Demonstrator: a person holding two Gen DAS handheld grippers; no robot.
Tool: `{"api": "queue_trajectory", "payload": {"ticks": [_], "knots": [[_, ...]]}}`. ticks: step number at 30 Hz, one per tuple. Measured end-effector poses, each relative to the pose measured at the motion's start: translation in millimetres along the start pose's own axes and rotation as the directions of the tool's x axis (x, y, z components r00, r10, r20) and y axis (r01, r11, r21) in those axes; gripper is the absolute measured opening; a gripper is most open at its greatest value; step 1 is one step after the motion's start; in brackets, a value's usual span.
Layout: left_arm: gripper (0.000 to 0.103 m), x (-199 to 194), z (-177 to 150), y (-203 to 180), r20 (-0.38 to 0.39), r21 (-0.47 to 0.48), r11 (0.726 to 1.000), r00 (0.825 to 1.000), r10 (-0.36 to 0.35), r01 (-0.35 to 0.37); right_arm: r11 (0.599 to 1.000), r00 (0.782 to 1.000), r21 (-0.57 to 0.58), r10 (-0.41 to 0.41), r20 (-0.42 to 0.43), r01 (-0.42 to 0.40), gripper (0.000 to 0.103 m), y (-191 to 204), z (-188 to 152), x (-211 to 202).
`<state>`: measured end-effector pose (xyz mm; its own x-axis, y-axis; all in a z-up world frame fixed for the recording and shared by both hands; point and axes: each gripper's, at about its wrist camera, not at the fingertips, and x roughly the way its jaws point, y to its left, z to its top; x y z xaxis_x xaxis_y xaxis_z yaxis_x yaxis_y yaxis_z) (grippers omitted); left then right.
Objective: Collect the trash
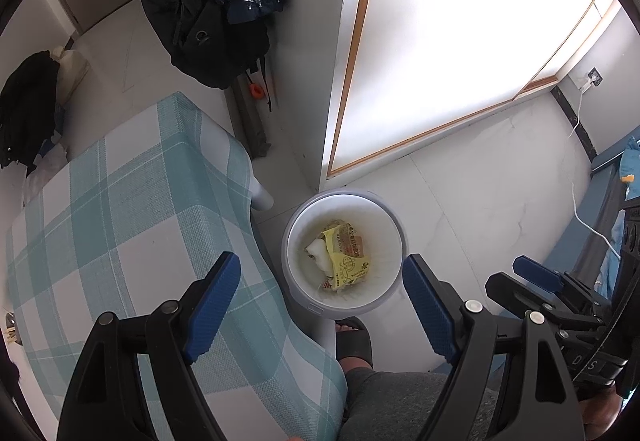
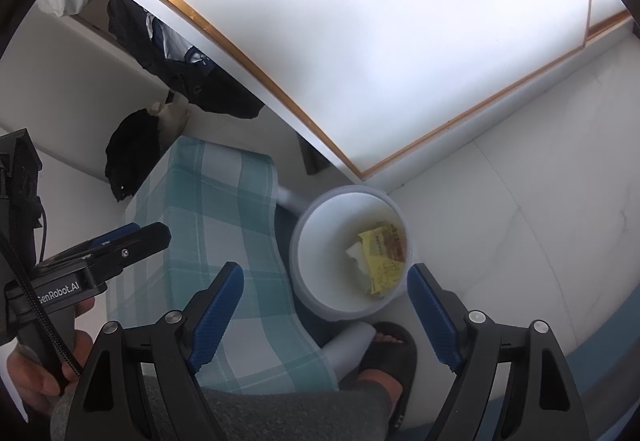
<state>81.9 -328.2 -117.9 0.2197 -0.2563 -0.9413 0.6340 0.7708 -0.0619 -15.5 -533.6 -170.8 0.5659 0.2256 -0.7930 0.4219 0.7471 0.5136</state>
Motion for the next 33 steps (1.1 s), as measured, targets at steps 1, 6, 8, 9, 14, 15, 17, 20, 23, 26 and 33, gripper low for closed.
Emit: {"api": "queue_trajectory", "payload": {"ticks": [1, 6, 8, 9, 14, 15, 17, 20, 23, 26, 33], "knots": [[0.081, -0.1, -0.1, 0.0, 0.002, 0.000, 1.000, 1.000, 0.000, 0.000, 1.000, 1.000, 0.000, 0.002, 0.000, -0.002, 0.084, -0.1, 0.1, 0.1], [0.081, -0.2, -0.3, 0.7, 0.003, -0.002, 1.000, 1.000, 0.002, -0.002, 1.000, 1.000, 0.003, 0.005, -0.002, -0.005, 0.084, -0.4, 0.2, 1.4], [0.081, 0.4, 0.0, 1.4, 0.001, -0.007, 1.000, 1.000, 0.003, -0.003, 1.000, 1.000, 0.003, 0.007, 0.001, -0.007, 0.084, -0.7, 0.4, 1.1], [0.081, 0.7, 0.1, 1.5, -0.003, -0.008, 1.000, 1.000, 0.000, 0.000, 1.000, 1.000, 0.006, 0.010, 0.002, -0.010, 0.084, -1.1, 0.2, 0.9], [0.081, -1.8, 0.0, -0.4, 0.011, 0.001, 1.000, 1.000, 0.010, -0.010, 1.000, 1.000, 0.007, 0.008, -0.008, -0.008, 0.084, -2.1, -0.4, 3.1], [0.081, -2.7, -0.3, -1.9, 0.015, 0.010, 1.000, 1.000, 0.005, -0.005, 1.000, 1.000, 0.007, 0.008, -0.008, -0.008, 0.084, -1.9, -0.3, 3.0], [0.081, -3.6, -1.0, -4.0, 0.021, 0.016, 1.000, 1.000, 0.011, -0.011, 1.000, 1.000, 0.008, 0.010, -0.007, -0.010, 0.084, -1.9, 0.0, 2.9], [0.081, -3.8, -1.2, -4.9, 0.023, 0.018, 1.000, 1.000, 0.016, -0.016, 1.000, 1.000, 0.016, 0.008, -0.009, -0.008, 0.084, -3.0, 0.0, 3.6], [0.081, -2.2, -0.5, -3.5, 0.017, 0.010, 1.000, 1.000, 0.016, -0.016, 1.000, 1.000, 0.022, 0.011, -0.007, -0.010, 0.084, -3.6, -0.2, 3.2], [0.081, -1.0, -0.6, -1.1, 0.012, -0.001, 1.000, 1.000, 0.013, -0.013, 1.000, 1.000, 0.020, 0.009, -0.011, -0.009, 0.084, -3.7, -0.5, 3.5], [0.081, 3.3, -1.5, 1.0, -0.004, -0.006, 1.000, 1.000, 0.006, -0.006, 1.000, 1.000, 0.023, 0.011, -0.011, -0.011, 0.084, -3.7, -0.4, 3.4]]}}
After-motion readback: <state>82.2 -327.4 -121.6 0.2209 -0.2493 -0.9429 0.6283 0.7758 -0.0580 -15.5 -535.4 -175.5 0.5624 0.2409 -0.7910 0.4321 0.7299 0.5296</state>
